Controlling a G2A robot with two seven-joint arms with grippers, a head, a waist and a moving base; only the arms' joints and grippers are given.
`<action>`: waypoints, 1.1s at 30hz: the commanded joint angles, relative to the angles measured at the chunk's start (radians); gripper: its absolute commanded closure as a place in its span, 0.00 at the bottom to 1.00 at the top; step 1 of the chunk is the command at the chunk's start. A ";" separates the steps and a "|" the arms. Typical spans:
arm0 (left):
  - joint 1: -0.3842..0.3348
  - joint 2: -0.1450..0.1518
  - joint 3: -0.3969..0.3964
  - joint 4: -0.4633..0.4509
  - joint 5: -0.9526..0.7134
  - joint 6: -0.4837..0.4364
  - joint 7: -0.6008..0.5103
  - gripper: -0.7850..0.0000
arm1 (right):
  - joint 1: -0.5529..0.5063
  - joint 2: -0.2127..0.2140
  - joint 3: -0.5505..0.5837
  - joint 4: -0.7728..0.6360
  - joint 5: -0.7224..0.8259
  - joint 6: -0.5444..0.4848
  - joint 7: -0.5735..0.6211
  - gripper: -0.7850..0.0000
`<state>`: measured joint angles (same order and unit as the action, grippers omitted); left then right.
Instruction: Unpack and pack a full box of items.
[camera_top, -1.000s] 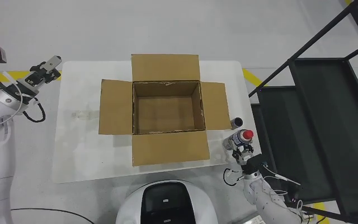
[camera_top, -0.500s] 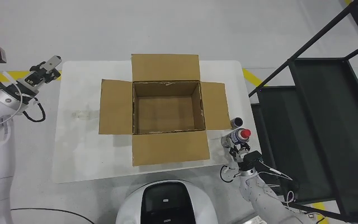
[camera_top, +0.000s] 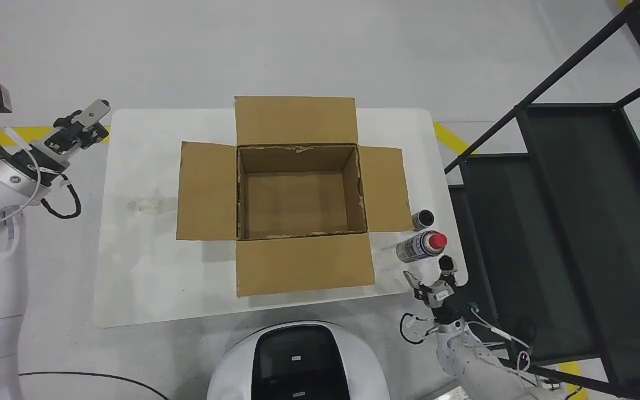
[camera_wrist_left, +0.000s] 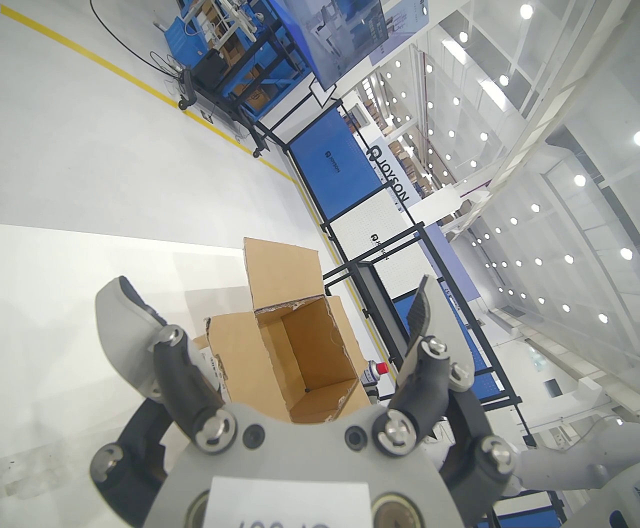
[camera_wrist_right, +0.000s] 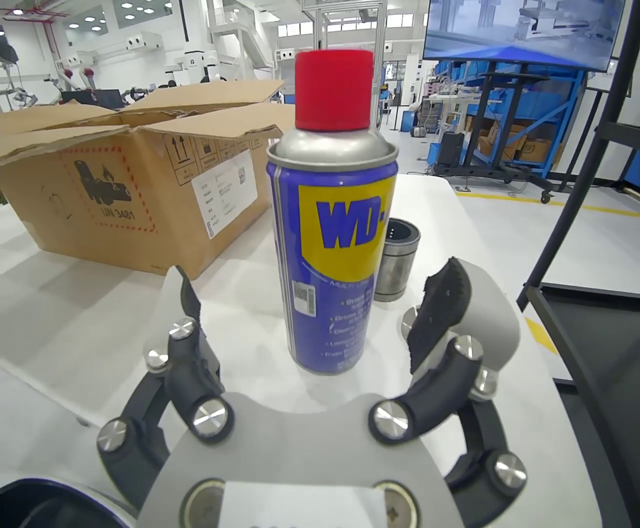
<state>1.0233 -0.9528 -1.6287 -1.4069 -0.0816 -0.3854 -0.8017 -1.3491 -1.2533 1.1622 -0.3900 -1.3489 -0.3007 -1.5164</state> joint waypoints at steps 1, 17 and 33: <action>0.000 0.000 0.000 0.000 0.000 0.000 0.000 0.00 | -0.003 0.005 0.000 -0.003 -0.013 -0.001 0.007 0.00; 0.000 0.000 0.000 0.000 0.000 0.000 0.000 0.00 | 0.014 0.018 0.025 -0.154 0.009 0.002 0.185 1.00; 0.000 0.000 0.000 0.000 0.000 0.000 0.000 0.00 | -0.117 0.050 0.083 -0.326 0.018 -0.089 0.086 1.00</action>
<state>1.0234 -0.9528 -1.6287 -1.4069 -0.0816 -0.3854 -0.8017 -1.4485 -1.2091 1.2350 -0.6978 -1.3262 -0.3911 -1.4187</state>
